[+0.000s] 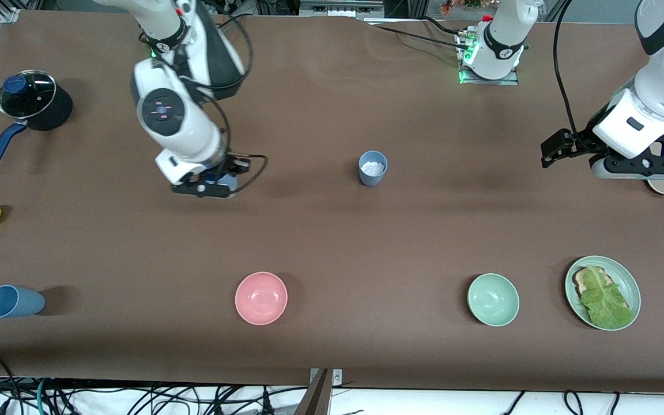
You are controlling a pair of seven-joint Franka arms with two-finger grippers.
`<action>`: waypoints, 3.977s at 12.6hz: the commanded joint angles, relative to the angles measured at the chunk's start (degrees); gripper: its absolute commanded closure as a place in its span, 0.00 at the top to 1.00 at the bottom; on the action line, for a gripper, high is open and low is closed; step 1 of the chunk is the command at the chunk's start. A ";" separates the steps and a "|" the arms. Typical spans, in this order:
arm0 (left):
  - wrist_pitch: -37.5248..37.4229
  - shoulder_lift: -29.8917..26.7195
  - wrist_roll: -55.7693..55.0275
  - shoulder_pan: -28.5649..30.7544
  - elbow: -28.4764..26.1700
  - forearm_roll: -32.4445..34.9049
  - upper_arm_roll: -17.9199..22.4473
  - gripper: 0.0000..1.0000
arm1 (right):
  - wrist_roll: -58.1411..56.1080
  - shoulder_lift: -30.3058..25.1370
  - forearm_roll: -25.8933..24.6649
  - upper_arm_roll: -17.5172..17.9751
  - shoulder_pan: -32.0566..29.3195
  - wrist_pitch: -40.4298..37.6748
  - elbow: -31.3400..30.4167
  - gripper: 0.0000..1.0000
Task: Stack blue cups with both arms
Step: 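Lift the second blue cup with the right gripper toward the standing cup, then lower the held cup into the standing blue cup with the right gripper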
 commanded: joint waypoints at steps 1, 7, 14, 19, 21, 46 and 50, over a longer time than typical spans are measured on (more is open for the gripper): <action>-1.03 -0.46 0.12 0.29 0.54 -0.82 -0.13 1.00 | 10.96 15.14 4.63 -0.46 2.74 -11.39 23.31 0.00; -1.12 -0.46 0.12 0.47 0.46 -0.82 -0.13 1.00 | 26.01 19.73 8.78 -0.37 9.60 -12.13 35.74 0.00; -1.30 -0.46 0.12 0.56 0.54 -0.82 -0.05 1.00 | 33.49 22.03 10.37 0.76 14.00 -0.62 38.58 0.00; -1.65 -0.46 0.12 0.56 0.54 -0.82 -0.05 1.00 | 35.44 25.45 10.10 1.12 15.49 2.55 38.49 0.00; -1.65 -0.46 0.12 0.56 0.54 -0.82 -0.05 1.00 | 36.75 26.25 9.93 1.12 15.76 3.96 38.49 0.00; -2.44 -0.46 0.30 0.64 0.54 -0.82 0.13 1.00 | 36.32 27.92 9.58 0.95 16.37 3.44 38.14 0.63; -2.88 -0.46 0.38 1.08 0.46 -0.91 0.22 1.00 | 36.14 26.61 9.49 -0.19 15.76 0.54 38.32 0.89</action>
